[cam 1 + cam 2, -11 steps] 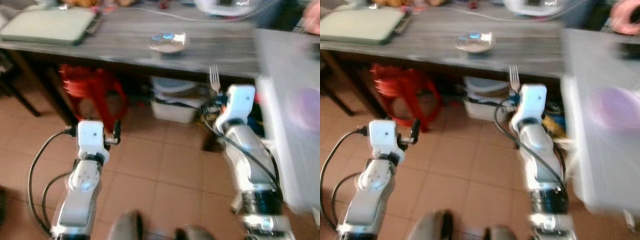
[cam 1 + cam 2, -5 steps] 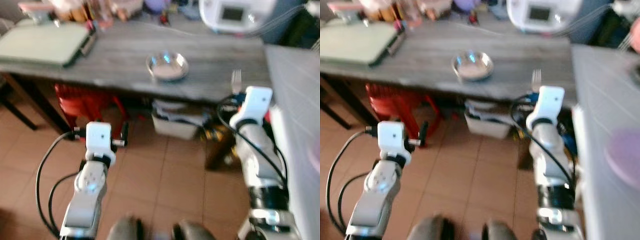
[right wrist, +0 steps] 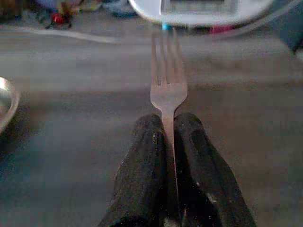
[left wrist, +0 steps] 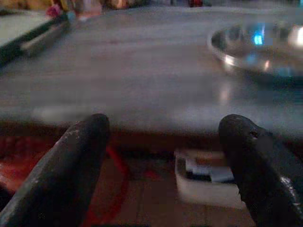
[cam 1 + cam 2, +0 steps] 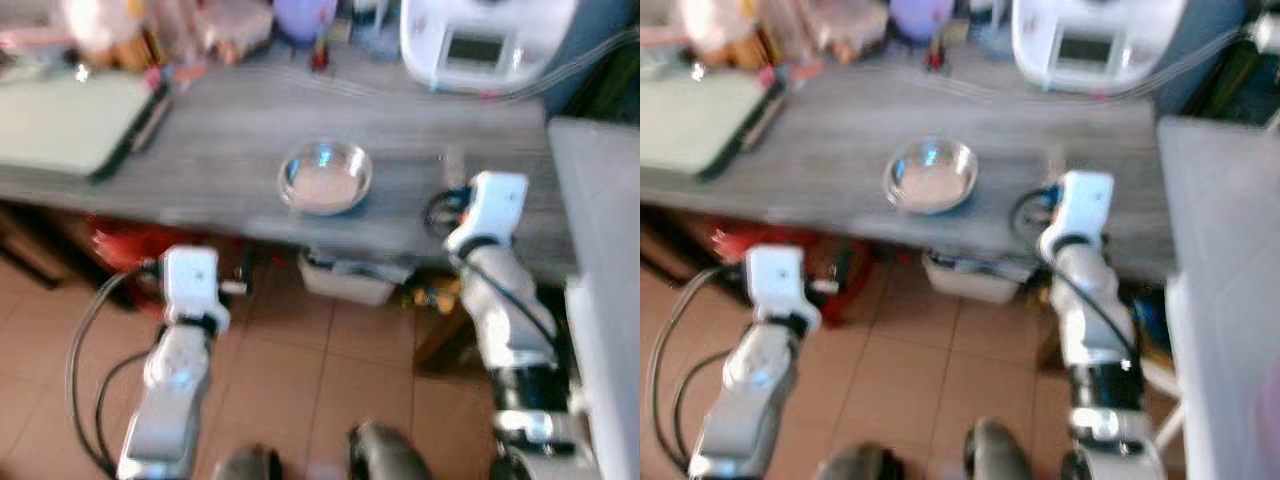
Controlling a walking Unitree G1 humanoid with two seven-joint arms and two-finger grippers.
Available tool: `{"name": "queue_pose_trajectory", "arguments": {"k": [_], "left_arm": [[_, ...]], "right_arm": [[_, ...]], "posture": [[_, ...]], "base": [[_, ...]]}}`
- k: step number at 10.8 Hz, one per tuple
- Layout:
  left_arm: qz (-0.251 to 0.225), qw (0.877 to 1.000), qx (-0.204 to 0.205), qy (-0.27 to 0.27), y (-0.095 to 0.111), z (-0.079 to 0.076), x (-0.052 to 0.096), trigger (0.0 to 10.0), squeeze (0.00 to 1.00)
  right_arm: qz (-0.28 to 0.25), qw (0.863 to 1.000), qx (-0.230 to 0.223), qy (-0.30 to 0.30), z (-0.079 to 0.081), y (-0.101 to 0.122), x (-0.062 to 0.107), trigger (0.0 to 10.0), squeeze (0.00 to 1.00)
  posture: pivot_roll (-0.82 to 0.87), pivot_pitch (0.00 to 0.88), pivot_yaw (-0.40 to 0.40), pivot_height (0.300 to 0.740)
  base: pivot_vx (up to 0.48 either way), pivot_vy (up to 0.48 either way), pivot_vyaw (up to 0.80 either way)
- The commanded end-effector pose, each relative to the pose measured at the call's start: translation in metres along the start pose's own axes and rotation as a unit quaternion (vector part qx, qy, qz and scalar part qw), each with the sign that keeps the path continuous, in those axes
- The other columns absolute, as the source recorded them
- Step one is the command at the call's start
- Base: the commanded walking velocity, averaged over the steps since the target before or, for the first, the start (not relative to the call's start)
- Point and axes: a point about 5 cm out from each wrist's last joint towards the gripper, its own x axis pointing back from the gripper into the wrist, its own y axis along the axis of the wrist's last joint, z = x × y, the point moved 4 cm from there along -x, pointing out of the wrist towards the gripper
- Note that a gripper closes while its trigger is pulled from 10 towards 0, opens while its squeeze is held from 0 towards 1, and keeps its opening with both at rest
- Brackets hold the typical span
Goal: Setting the table
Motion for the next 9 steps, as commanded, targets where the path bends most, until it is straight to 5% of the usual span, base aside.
{"name": "queue_pose_trajectory", "arguments": {"k": [1, 3, 4, 6, 9], "left_arm": [[-0.004, 1.000, -0.007, 0.018, 0.002, 0.012, 0.004, 10.0, 0.00], [-0.001, 1.000, -0.007, 0.023, 0.001, 0.015, 0.007, 10.0, 0.00], [0.001, 1.000, -0.009, 0.023, 0.001, 0.017, 0.007, 10.0, 0.00], [0.002, 1.000, -0.013, 0.029, 0.002, 0.022, 0.010, 10.0, 0.00], [0.007, 1.000, -0.011, 0.023, 0.001, 0.019, 0.011, 10.0, 0.00]], "right_arm": [[0.002, 1.000, -0.009, 0.011, 0.010, 0.000, 0.000, 0.0, 0.00], [0.020, 1.000, -0.021, 0.007, 0.008, -0.007, -0.002, 0.0, 0.00], [0.036, 0.999, -0.030, 0.009, 0.010, -0.012, -0.004, 2.6, 0.00], [0.089, 0.995, -0.042, 0.029, 0.022, -0.033, 0.001, 10.0, 0.00], [0.111, 0.991, -0.048, 0.057, 0.033, -0.040, 0.001, 10.0, 0.00]], "posture": [[-0.01, 0.142, 0.023, 0.740], [0.00, 0.152, 0.025, 0.740], [0.00, 0.173, 0.022, 0.740], [0.01, 0.173, 0.021, 0.740], [0.01, 0.178, 0.026, 0.740]], "base": [[0.000, 0.000, 0.00], [0.000, 0.000, 0.00], [0.000, 0.000, 0.00], [0.000, 0.000, 0.00], [0.000, 0.000, 0.00]]}}
